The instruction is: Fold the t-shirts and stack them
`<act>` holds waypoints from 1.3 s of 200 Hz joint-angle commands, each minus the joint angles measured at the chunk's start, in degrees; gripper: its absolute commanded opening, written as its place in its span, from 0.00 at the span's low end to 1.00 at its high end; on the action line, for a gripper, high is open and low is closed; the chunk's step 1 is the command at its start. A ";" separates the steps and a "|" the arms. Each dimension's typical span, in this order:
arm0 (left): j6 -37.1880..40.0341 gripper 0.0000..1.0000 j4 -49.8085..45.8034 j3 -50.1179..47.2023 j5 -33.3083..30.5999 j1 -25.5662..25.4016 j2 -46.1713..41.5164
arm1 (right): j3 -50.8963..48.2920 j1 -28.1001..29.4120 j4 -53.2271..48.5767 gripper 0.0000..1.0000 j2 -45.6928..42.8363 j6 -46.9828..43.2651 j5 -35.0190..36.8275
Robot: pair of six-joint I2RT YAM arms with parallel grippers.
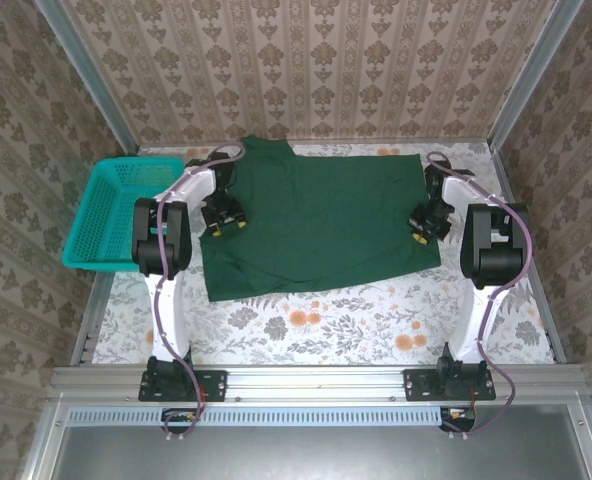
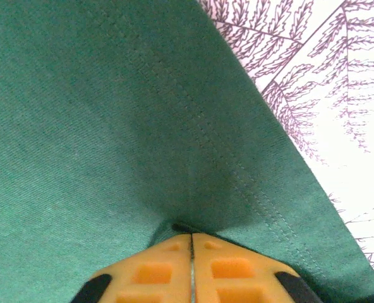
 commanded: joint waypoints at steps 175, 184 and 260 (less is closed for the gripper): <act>2.12 0.56 -2.58 2.63 -0.73 0.19 -2.03 | -14.17 -0.12 1.36 0.00 -17.83 -2.80 -2.74; 1.86 0.58 -2.91 2.80 -0.50 0.21 -2.64 | -15.40 -0.12 1.58 0.00 -19.10 -3.06 -2.97; -5.52 0.61 -3.14 -8.97 4.64 1.36 -15.67 | -19.89 -0.03 3.41 0.00 -22.08 -3.48 -3.61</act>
